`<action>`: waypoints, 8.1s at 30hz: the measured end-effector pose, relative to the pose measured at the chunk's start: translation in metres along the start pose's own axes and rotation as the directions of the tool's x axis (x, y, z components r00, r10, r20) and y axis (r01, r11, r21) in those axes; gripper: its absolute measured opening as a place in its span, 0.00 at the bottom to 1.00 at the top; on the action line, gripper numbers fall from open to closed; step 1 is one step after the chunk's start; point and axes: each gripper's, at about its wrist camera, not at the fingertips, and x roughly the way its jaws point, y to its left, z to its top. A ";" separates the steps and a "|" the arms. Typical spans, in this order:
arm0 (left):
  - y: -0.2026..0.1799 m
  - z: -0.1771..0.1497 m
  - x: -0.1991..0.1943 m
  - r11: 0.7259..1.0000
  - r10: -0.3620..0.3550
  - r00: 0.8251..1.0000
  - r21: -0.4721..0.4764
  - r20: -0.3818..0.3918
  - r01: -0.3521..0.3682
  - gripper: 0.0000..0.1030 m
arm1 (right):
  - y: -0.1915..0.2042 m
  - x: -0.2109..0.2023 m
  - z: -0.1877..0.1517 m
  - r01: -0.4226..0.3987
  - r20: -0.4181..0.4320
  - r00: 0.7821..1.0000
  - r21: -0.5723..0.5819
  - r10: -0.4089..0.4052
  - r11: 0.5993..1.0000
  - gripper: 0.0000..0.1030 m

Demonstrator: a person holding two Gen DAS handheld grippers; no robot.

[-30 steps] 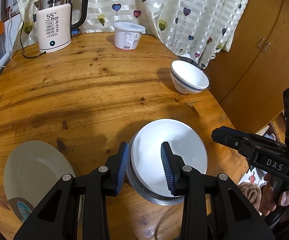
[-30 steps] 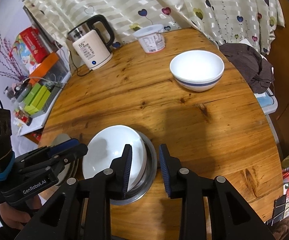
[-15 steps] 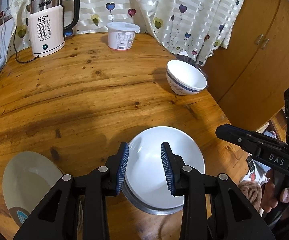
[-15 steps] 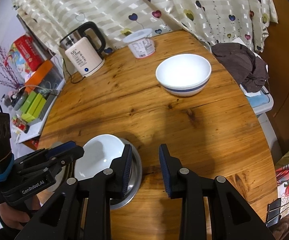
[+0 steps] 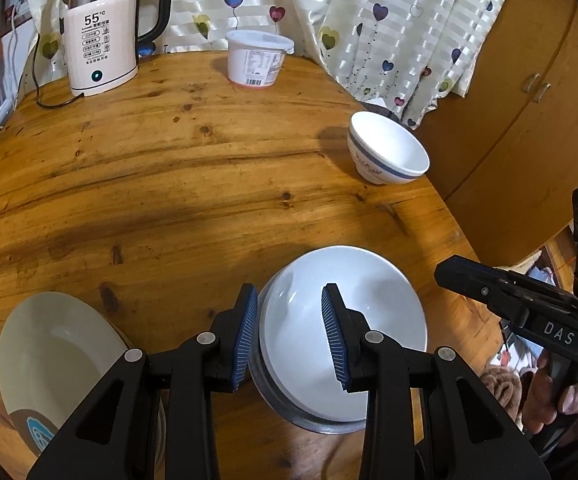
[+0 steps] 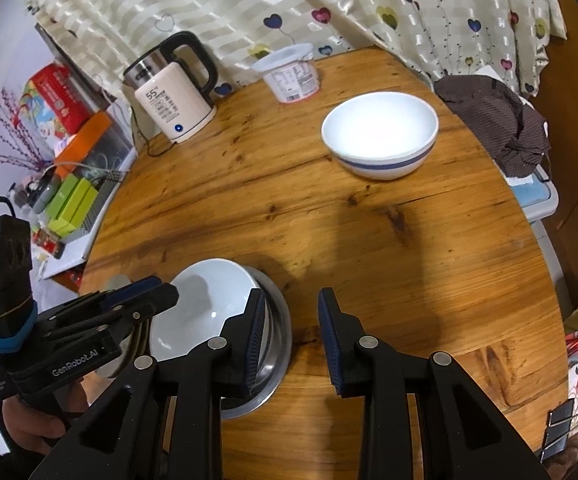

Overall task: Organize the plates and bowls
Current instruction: 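Open both grippers and withdraw from the bowl stack, then move both grippers to the other blue-striped white bowl stack, then grasp the rim of the blue-striped white bowls with both grippers, then lift the held bowls with both grippers and carry them over the steel bowl stack, then lower the blue-striped bowls with both grippers into the steel bowl stack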

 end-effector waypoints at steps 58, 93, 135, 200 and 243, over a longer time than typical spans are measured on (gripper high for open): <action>-0.049 0.127 0.096 0.984 -0.178 0.972 -0.022 -0.153 0.177 0.34 | -0.107 0.018 0.094 0.069 0.079 0.994 0.149 -0.081 0.986 0.26; -0.059 0.136 0.137 0.974 -0.226 0.963 -0.060 -0.150 0.219 0.32 | -0.113 0.045 0.109 0.083 0.064 0.994 0.137 -0.092 0.987 0.18; -0.035 0.071 -0.002 0.975 -0.221 0.975 -0.028 0.013 0.222 0.32 | -0.009 -0.044 0.049 0.036 0.177 0.983 0.031 -0.041 0.999 0.18; 0.011 -0.018 -0.013 0.987 -0.116 0.990 -0.122 -0.075 0.106 0.32 | 0.033 -0.007 -0.022 -0.019 0.006 1.000 0.000 0.019 1.000 0.19; -0.003 -0.026 -0.008 0.999 0.024 1.000 0.038 0.002 -0.024 0.40 | 0.033 -0.002 -0.032 -0.013 -0.007 1.000 -0.047 0.012 0.999 0.18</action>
